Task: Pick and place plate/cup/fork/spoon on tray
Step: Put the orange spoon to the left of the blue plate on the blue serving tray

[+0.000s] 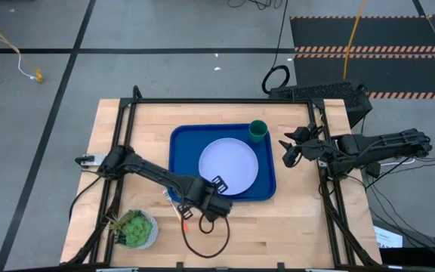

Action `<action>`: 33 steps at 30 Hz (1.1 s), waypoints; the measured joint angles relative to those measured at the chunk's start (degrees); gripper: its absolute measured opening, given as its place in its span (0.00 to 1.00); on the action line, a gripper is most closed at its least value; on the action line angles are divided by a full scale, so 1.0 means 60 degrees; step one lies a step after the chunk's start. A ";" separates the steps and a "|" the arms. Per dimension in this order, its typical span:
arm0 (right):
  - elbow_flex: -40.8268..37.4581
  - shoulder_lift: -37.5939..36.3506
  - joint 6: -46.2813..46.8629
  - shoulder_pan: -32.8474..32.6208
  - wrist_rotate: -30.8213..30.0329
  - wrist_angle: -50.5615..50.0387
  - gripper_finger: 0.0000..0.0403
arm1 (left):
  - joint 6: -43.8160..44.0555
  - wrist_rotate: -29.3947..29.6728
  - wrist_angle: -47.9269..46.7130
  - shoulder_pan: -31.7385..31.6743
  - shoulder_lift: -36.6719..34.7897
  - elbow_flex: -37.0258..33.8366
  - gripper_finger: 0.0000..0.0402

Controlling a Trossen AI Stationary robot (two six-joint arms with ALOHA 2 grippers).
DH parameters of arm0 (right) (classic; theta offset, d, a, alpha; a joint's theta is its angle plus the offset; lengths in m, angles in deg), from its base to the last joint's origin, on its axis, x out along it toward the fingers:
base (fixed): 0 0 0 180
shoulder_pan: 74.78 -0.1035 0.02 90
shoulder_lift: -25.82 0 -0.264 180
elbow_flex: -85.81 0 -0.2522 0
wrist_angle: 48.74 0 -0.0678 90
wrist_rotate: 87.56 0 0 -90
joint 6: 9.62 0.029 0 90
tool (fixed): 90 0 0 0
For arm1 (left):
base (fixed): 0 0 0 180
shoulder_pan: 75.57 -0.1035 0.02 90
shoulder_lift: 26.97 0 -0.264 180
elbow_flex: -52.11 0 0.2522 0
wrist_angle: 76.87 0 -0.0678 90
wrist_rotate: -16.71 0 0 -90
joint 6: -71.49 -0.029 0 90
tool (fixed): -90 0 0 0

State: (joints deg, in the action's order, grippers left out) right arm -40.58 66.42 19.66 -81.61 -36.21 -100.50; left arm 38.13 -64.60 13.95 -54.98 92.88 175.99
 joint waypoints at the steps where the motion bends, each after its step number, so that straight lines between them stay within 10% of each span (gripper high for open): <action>1: 0.0000 0.0003 0.0000 -0.0003 -0.0003 0.0000 0.40 | 0.0011 -0.0113 0.0052 -0.0024 0.0000 0.0000 0.01; 15: -0.0004 0.0004 0.0000 -0.0001 0.0000 -0.0215 0.40 | 0.1545 -0.1862 0.3761 -0.0217 -0.0001 0.0000 0.01; 33: -0.0057 0.0000 0.0040 -0.0003 0.0255 -0.0191 0.40 | 0.3708 -0.1445 0.2512 -0.0095 -0.1149 -0.0401 0.00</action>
State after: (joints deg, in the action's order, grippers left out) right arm -40.92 66.42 19.90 -81.63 -34.68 -101.65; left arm 60.38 -73.27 29.02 -55.55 85.98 173.59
